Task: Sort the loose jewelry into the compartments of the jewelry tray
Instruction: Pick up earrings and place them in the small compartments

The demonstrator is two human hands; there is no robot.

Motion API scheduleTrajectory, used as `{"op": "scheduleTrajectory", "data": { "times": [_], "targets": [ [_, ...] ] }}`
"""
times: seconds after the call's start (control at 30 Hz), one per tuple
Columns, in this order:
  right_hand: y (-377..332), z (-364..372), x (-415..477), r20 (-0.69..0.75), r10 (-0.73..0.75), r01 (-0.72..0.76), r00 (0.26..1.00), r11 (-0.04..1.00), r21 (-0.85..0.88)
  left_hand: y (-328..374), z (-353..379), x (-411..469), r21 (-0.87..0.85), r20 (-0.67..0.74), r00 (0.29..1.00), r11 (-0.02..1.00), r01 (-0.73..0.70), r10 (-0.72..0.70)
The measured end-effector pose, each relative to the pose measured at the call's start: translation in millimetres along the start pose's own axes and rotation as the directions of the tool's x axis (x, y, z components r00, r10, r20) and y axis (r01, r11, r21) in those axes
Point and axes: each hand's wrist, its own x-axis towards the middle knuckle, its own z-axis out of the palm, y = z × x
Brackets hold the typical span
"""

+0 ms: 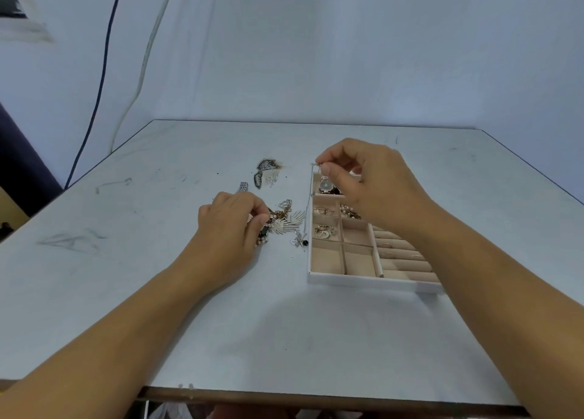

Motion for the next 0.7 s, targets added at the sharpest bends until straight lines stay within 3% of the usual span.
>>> {"op": "scheduleTrajectory", "data": {
  "times": [0.27,0.7],
  "targets": [
    [-15,-15,7,-0.063,-0.032,0.033,0.998,0.999,0.010,4,-1,-1,-0.025,-0.039,0.999,1.000,0.002,-0.003],
    [5,-38,-14,-0.073,-0.033,0.032,0.997,0.999,-0.012,37,-4,15,-0.151,-0.054,0.992,0.981,-0.124,0.117]
  ]
}}
